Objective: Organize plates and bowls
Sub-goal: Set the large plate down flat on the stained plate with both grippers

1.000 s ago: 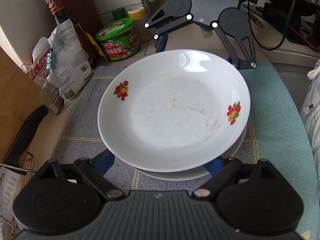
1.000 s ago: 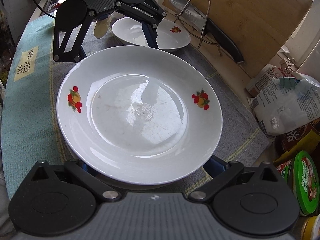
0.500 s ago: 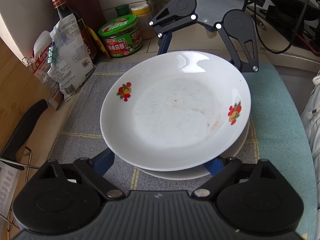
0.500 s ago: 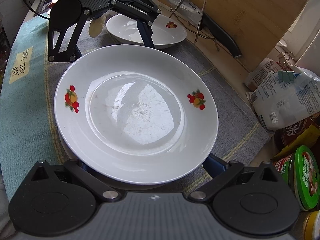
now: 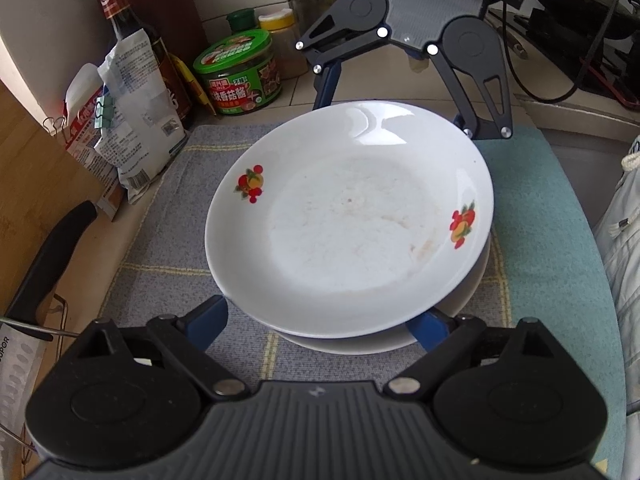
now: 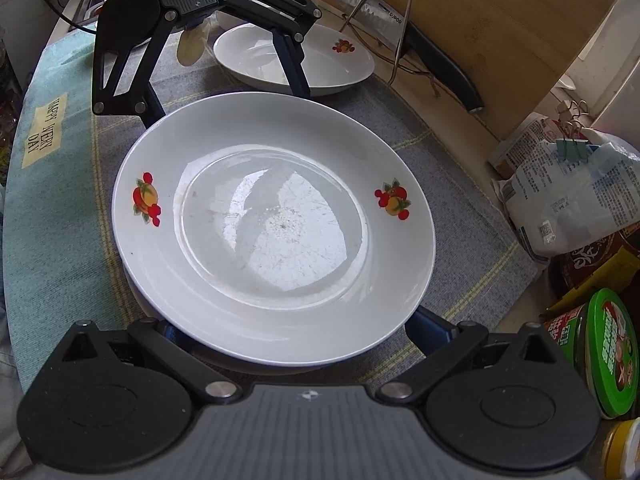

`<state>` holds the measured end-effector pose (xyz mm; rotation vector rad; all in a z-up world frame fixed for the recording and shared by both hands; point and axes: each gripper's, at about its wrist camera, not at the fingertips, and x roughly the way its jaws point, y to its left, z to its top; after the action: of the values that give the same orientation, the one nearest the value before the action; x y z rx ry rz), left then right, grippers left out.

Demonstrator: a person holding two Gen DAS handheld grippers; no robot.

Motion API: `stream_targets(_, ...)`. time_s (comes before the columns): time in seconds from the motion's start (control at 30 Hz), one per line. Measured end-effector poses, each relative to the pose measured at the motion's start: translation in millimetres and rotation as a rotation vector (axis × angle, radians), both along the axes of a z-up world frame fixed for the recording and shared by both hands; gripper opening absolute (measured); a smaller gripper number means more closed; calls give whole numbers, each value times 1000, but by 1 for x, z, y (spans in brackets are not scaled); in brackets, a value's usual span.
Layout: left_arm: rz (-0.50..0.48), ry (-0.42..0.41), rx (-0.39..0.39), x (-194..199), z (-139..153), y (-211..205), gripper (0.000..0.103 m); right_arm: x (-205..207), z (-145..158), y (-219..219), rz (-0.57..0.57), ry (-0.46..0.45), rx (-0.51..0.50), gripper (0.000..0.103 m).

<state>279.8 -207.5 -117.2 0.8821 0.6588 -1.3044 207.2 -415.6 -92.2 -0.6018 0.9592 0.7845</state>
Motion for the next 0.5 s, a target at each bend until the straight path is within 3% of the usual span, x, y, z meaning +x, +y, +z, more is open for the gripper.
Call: stream_targets(0.5,15,3,-3,1,3,9,100,-1,4,2,10,15,-21,103)
